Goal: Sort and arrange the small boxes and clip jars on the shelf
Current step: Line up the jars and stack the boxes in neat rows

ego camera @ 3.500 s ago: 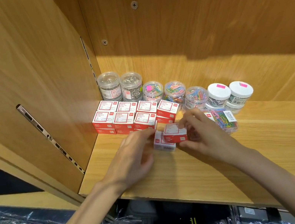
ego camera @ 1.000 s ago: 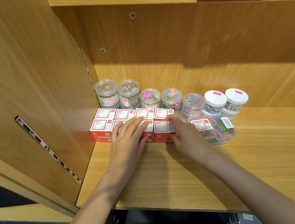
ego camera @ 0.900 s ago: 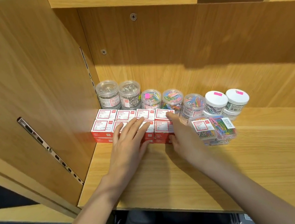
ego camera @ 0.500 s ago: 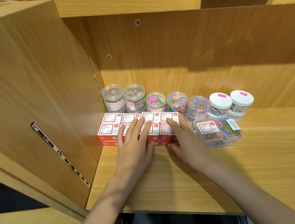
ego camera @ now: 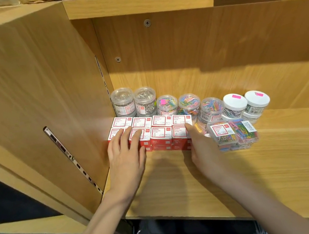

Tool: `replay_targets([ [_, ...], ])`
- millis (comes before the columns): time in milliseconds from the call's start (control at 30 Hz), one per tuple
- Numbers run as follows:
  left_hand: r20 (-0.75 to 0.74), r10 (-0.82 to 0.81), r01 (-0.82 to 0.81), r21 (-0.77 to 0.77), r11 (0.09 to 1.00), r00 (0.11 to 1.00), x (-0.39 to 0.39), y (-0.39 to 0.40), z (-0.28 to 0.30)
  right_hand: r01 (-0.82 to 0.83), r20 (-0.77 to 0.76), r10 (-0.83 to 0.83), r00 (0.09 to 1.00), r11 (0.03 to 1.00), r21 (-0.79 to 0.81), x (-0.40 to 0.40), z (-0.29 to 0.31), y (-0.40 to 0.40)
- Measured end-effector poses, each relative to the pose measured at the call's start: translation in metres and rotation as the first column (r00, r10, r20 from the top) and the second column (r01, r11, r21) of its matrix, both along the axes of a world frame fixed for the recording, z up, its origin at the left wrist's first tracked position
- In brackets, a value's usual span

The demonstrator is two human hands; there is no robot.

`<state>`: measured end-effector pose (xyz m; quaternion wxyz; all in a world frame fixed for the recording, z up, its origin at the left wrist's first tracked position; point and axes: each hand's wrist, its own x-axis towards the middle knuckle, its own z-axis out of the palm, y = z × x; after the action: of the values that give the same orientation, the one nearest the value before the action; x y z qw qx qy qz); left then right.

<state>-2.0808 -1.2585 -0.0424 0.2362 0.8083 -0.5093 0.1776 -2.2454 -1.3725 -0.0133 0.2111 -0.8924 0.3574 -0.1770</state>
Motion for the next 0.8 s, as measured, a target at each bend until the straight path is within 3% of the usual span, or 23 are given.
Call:
replay_targets([
  [200, 0.024, 0.014, -0.014, 0.006, 1.0, 1.0, 0.0, -0.003, -0.003, -0.009, 0.052, 0.011, 0.999, 1.0, -0.026, 0.001, -0.01, 0.0],
  [400, 0.016, 0.023, -0.024, 0.02, 1.0, 1.0, 0.004, -0.006, 0.003, -0.01, -0.001, 0.01, 1.0, 0.997, -0.08, -0.002, -0.021, -0.011],
  [600, 0.03, -0.002, 0.003, -0.023, 1.0, 1.0, 0.002, -0.007, -0.003, -0.047, 0.059, 0.048, 0.997, 0.999, -0.011, -0.003, -0.014, -0.012],
  [800, -0.051, -0.102, 0.09, -0.203, 0.975, 0.993, -0.028, -0.018, 0.013, 0.041, 0.254, 0.022, 0.967, 0.97, -0.241, -0.049, 0.016, -0.02],
])
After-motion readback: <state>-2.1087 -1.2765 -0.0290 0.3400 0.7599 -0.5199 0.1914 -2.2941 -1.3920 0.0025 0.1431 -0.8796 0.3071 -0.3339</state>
